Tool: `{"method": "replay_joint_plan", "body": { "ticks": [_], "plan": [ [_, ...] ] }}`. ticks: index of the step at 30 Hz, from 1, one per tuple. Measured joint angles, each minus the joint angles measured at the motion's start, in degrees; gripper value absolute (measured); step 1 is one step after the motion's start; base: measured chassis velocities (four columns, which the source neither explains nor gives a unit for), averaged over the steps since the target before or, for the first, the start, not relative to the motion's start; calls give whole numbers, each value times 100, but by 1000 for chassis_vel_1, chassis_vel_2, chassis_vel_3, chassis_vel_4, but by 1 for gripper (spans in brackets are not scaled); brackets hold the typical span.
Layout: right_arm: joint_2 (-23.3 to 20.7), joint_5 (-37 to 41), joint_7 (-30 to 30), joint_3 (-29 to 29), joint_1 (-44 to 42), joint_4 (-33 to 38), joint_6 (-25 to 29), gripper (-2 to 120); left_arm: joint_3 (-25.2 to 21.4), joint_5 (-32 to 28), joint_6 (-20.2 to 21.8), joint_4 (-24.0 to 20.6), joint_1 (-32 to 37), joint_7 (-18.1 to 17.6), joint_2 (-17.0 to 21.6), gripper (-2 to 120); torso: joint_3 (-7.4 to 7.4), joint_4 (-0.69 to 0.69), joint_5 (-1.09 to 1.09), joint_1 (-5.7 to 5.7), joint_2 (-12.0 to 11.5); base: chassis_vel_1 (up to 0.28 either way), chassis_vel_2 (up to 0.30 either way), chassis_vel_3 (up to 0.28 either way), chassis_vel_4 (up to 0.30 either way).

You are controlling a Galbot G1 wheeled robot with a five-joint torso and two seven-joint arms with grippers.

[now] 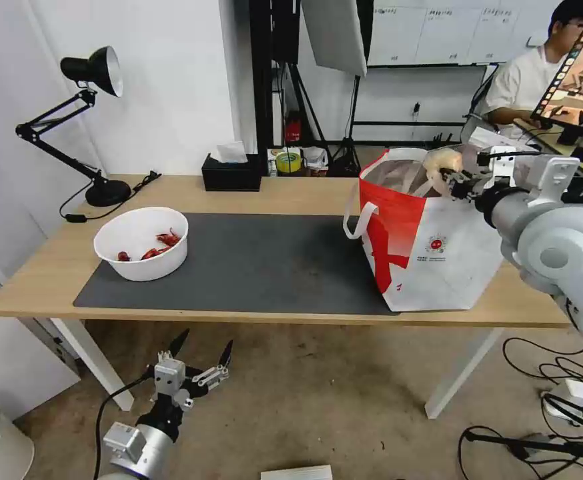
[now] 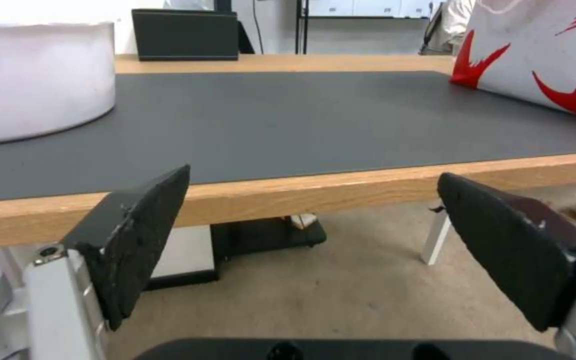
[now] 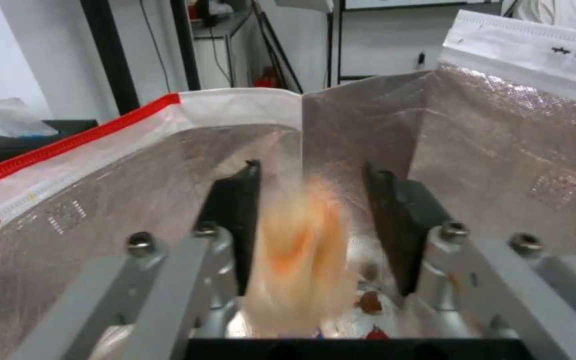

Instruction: Pick up the trash from the table and place it into the takeout bag.

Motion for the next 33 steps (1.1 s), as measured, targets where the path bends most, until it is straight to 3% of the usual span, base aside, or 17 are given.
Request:
{"method": "replay_joint_plan", "body": {
  "ticks": [11,14,15,27,33],
  "plan": [
    [-48,-17,-16,-28,56,4,-3,86,-4,-9,5,-8,-27,-11,17,100,0,0,0,0,0,0,0,0,0],
    [-57,-18,-18,-29,59,2,-6,91,-7,-10,5,-15,-27,-12,18,100,0,0,0,0,0,0,0,0,0],
    [-70,-18,-25,-31,58,2,-11,98,-12,-10,7,-37,-19,-12,19,100,0,0,0,0,0,0,0,0,0],
    [-18,-111,-315,-69,101,140,90,100,-77,-10,11,-115,57,-14,-3,100,0,0,0,0,0,0,0,0,0],
    [5,57,-625,-190,209,742,237,100,-160,-10,12,-152,93,-13,-18,100,0,0,-1,0,0,0,0,0,0]
  ]
}}
